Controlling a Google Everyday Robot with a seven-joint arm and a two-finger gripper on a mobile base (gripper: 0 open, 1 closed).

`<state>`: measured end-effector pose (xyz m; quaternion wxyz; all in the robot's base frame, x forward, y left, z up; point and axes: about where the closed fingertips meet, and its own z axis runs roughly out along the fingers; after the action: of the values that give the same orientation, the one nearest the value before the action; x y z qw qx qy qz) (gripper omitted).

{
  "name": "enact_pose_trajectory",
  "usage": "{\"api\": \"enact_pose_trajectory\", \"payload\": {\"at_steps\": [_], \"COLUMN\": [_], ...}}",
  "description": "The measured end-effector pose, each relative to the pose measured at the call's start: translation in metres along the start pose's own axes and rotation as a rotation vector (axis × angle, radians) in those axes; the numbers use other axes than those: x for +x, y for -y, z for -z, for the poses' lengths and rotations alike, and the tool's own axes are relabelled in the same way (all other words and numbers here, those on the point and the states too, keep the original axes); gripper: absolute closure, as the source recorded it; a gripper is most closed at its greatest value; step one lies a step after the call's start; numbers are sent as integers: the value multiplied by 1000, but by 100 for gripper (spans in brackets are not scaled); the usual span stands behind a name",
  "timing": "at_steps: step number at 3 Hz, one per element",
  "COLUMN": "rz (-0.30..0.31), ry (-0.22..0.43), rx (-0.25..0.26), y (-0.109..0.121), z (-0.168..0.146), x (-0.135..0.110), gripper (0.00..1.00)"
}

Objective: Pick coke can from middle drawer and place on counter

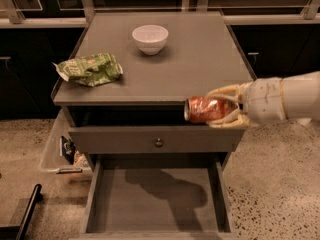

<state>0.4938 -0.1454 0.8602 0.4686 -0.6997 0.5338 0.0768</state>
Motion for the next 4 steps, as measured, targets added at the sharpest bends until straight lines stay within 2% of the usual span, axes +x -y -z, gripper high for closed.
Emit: {"api": "enact_pose_trajectory", "payload": {"at_steps": [1, 2, 4], "rz": [28, 28, -32], "ry": [-1, -1, 15], "rx": [52, 52, 158], "y": [27, 27, 36], "z": [21, 21, 33], "x": [-9, -9, -2], "gripper": [100, 100, 100]}}
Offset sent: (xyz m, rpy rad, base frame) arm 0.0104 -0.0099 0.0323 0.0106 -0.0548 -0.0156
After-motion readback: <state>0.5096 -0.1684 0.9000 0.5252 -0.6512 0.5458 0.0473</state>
